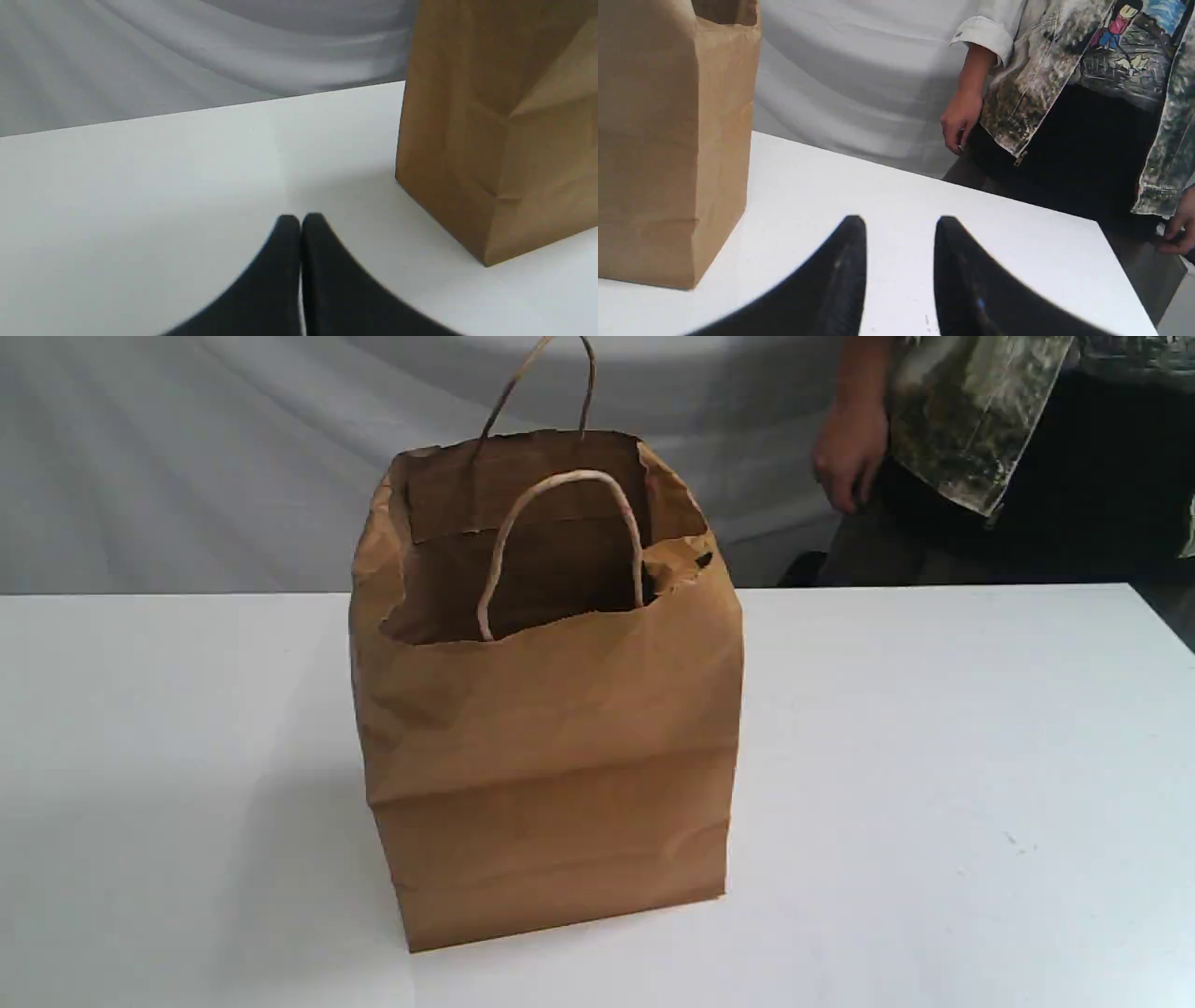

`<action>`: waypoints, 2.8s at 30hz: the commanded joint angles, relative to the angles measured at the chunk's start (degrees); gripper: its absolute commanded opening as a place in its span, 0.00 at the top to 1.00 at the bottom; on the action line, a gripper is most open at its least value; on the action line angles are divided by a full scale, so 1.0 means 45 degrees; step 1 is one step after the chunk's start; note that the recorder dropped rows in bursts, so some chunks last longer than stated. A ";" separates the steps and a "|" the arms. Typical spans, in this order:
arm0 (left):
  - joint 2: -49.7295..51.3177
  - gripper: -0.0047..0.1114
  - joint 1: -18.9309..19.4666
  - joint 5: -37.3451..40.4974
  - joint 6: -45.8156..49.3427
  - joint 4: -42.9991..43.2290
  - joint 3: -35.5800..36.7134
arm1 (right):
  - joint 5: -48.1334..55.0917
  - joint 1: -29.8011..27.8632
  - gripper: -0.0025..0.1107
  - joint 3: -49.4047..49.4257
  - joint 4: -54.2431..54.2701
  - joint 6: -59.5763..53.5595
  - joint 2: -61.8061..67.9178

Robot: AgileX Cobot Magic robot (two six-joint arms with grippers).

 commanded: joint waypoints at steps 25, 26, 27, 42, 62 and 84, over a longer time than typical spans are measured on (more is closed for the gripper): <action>-0.0046 0.96 0.0036 -0.0087 -0.0064 0.0011 0.0046 | 0.0417 0.0074 0.75 0.0052 -0.5155 0.7600 0.0028; -0.0046 0.96 0.0036 -0.0087 -0.0064 0.0011 0.0046 | 0.0417 0.0074 0.75 0.0052 -0.5155 0.7600 0.0028; -0.0046 0.96 0.0036 -0.0087 -0.0064 0.0011 0.0046 | 0.0444 0.0074 0.75 0.0052 -0.5183 0.7598 0.0028; -0.0046 0.96 0.0036 -0.0087 -0.0064 0.0011 0.0046 | 0.1728 0.0074 0.75 0.0052 -0.8370 1.0356 -0.0173; -0.0046 0.96 0.0036 -0.0087 -0.0064 0.0011 0.0046 | 0.1888 -0.0041 0.75 0.0052 -1.0295 1.1748 -0.0173; -0.0046 0.96 0.0036 -0.0087 -0.0064 0.0011 0.0046 | 0.2340 -0.0041 0.75 0.0052 -1.0099 1.2821 -0.0173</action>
